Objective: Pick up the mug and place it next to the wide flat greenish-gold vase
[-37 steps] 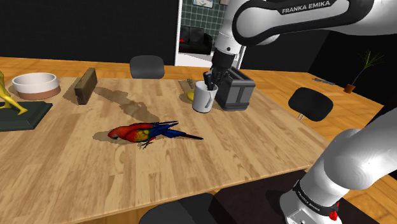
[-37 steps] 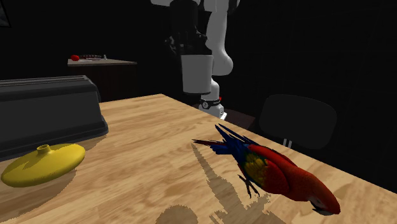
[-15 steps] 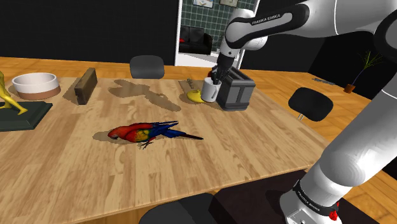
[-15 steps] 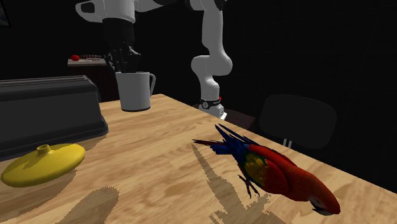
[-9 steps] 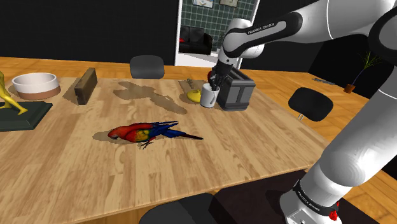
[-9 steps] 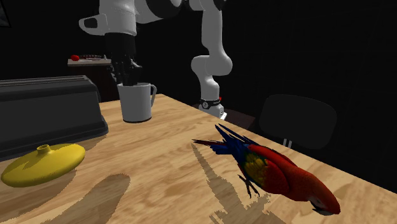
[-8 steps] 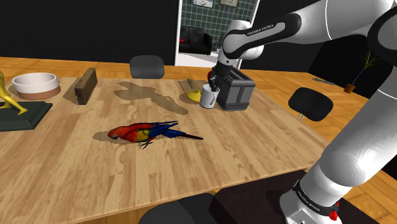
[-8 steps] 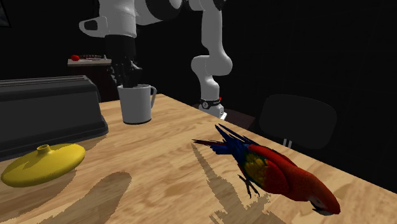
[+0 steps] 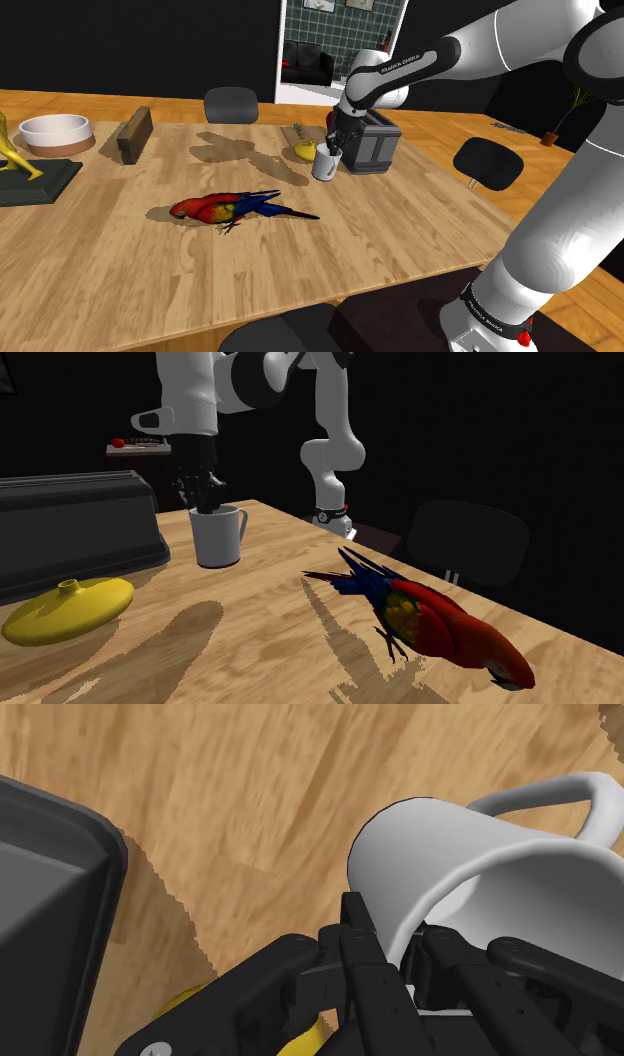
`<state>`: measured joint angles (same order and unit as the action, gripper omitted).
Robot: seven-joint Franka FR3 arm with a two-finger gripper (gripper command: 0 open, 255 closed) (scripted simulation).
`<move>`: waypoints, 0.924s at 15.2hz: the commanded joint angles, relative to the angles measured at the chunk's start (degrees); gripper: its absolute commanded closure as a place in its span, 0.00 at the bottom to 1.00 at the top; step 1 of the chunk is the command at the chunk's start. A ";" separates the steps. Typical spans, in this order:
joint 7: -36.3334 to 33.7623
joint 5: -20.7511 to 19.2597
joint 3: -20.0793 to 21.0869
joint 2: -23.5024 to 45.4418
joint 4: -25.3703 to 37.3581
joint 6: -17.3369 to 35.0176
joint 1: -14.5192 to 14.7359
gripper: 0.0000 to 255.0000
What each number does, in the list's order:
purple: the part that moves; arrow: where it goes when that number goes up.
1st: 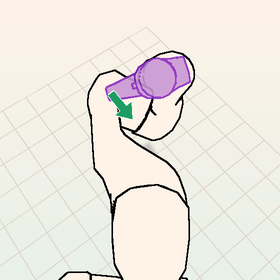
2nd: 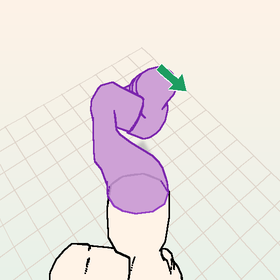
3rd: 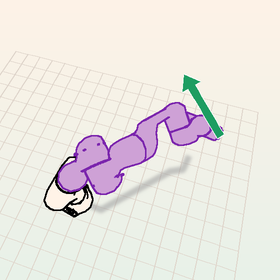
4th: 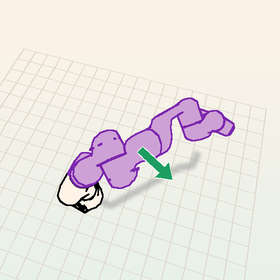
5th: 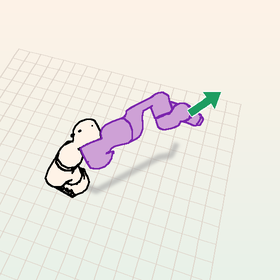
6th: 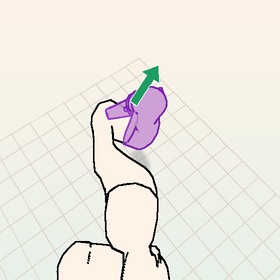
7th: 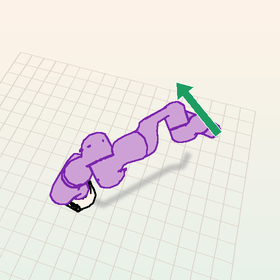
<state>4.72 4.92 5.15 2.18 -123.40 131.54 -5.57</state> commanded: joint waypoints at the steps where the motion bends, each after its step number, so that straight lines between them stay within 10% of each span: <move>1: 0.12 0.04 0.01 0.64 -0.93 1.61 0.01 1.00; 14: 0.36 0.09 0.05 3.16 -2.74 5.93 0.07 1.00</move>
<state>5.08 5.00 5.20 5.34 -126.15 137.46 -5.50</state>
